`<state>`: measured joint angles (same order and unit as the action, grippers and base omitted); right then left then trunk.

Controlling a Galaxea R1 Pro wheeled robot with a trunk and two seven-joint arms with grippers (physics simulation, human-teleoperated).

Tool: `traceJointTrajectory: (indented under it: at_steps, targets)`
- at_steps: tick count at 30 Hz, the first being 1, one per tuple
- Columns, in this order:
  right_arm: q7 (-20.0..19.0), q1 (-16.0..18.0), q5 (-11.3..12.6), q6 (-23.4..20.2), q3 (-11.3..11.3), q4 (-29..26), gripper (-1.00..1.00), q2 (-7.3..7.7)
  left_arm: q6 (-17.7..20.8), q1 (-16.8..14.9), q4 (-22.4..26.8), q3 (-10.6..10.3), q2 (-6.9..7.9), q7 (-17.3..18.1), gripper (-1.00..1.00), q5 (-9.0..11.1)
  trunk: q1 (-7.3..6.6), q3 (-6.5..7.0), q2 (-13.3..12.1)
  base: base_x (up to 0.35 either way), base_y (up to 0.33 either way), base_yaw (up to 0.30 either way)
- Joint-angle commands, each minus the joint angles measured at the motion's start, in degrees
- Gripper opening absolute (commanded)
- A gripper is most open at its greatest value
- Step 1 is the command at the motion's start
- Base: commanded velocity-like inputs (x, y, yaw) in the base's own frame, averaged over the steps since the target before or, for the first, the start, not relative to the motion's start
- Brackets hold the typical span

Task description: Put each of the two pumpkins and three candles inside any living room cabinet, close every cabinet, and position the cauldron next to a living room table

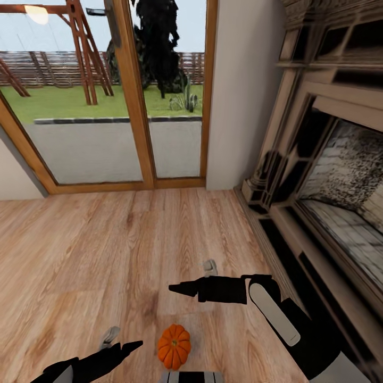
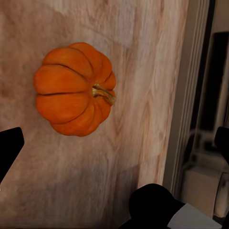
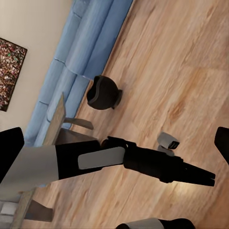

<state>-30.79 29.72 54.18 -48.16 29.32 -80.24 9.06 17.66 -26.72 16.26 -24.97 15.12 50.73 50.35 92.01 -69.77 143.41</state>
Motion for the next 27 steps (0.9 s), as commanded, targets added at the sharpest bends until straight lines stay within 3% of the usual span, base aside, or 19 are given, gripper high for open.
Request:
traceJointTrajectory:
  at_steps: [1,9,19,27]
  targets:
    - [0.0,0.0,0.0,0.0,0.0,0.0,1.00,0.00,0.0,0.0,0.0,0.0,0.00,0.0,1.00,0.0,0.02,-0.23,0.0,0.000,0.000,0.000]
    - [0.0,0.0,0.0,0.0,0.1,0.0,1.00,-0.01,0.0,0.0,0.0,-0.1,-0.06,0.0,1.00,0.0,0.23,-1.99,0.1,0.000,0.000,-0.005]
    - [0.2,0.0,0.0,-0.1,0.3,-0.1,1.00,-0.01,0.0,0.0,0.0,-0.1,-0.09,0.0,1.00,0.0,0.49,-3.70,0.3,0.000,0.000,-0.160]
    - [0.1,0.0,0.0,0.0,0.3,-0.1,1.00,-0.01,0.0,0.0,0.0,-0.1,-0.07,0.0,1.00,0.0,0.69,-5.41,0.4,0.000,0.000,-0.027]
